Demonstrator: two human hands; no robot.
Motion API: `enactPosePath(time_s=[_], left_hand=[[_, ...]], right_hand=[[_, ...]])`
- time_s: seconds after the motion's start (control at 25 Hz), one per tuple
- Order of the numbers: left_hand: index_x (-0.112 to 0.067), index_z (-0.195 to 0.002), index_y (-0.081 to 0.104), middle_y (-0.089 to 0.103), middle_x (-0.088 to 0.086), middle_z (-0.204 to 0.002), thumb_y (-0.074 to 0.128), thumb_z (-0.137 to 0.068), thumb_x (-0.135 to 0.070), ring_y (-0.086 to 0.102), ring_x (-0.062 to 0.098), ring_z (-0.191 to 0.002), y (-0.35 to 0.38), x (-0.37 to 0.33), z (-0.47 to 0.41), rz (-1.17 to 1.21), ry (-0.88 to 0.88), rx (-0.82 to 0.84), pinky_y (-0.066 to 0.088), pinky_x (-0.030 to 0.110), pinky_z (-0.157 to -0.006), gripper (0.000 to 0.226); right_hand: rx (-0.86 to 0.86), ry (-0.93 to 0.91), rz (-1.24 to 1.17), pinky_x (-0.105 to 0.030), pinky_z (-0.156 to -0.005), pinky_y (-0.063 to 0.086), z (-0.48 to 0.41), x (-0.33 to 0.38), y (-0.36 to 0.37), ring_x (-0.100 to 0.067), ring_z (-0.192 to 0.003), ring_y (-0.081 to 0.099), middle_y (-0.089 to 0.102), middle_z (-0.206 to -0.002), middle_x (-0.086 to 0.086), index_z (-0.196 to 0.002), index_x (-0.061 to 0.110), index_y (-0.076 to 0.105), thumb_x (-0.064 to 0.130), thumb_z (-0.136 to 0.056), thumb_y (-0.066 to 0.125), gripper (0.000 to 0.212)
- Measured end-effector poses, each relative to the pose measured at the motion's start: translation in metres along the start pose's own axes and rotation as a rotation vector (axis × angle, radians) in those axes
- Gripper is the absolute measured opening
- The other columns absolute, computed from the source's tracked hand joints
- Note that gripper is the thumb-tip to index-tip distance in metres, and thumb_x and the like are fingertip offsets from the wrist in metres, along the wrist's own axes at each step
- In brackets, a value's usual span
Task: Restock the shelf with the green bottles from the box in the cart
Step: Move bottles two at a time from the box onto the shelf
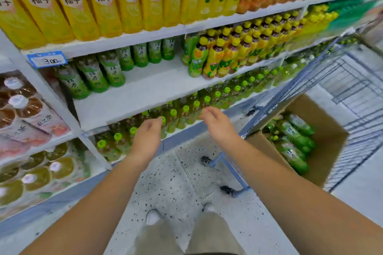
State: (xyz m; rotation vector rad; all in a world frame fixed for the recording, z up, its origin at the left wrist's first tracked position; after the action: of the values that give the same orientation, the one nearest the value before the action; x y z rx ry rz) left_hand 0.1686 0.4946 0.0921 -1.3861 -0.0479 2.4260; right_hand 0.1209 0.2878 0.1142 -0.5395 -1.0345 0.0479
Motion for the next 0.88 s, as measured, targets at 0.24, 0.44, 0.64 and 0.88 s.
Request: enactPosePath(time_s=[0.24, 0.44, 0.64, 0.88], left_hand=[[-0.026, -0.107, 0.062, 0.060, -0.008, -0.112, 0.043, -0.092, -0.059, 0.056, 0.010, -0.101, 0.096, -0.031, 0.058, -0.084, 0.081, 0.177, 0.041, 0.037, -0.078, 0.041], [-0.035, -0.085, 0.052, 0.059, -0.008, -0.103, 0.044, -0.093, -0.057, 0.056, 0.009, -0.089, 0.184, -0.037, 0.094, -0.108, 0.099, 0.250, 0.044, 0.034, -0.077, 0.025], [-0.037, -0.096, 0.056, 0.060, -0.009, -0.112, 0.044, -0.094, -0.059, 0.058, 0.010, -0.103, 0.284, -0.032, 0.124, -0.121, 0.029, 0.307, 0.046, 0.044, -0.094, 0.025], [-0.035, -0.110, 0.057, 0.060, -0.009, -0.115, 0.045, -0.089, -0.064, 0.057, 0.015, -0.108, 0.388, -0.023, 0.146, -0.104, -0.072, 0.335, 0.046, 0.047, -0.098, 0.037]], right_hand=[[-0.081, 0.054, -0.018, -0.036, -0.101, 0.042, 0.051, -0.045, -0.084, -0.017, -0.124, 0.054, 0.057, -0.136, 0.002, -0.140, 0.018, 0.052, 0.047, -0.102, 0.045, 0.048], [-0.153, 0.109, -0.074, -0.024, -0.082, 0.038, 0.084, -0.109, -0.152, -0.009, -0.101, 0.052, 0.056, -0.110, 0.013, -0.131, 0.015, 0.059, 0.046, -0.101, 0.046, 0.044], [-0.164, 0.158, -0.027, -0.029, -0.092, 0.036, 0.101, -0.180, -0.243, -0.010, -0.110, 0.049, 0.056, -0.134, 0.004, -0.140, 0.021, 0.051, 0.050, -0.100, 0.044, 0.049], [-0.112, 0.207, -0.022, -0.029, -0.093, 0.037, 0.092, -0.245, -0.337, -0.011, -0.110, 0.050, 0.055, -0.139, 0.000, -0.143, 0.019, 0.049, 0.049, -0.100, 0.047, 0.053]])
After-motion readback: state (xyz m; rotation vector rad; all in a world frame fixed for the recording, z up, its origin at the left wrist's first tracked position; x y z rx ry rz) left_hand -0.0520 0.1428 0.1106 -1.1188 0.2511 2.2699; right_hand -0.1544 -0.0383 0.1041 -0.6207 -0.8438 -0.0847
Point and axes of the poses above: each hand's wrist, its own z-axis away from the middle knuckle, its own y-axis out of the palm, x = y × z, the point moved 2 cm from there along -z, towards the middle knuckle
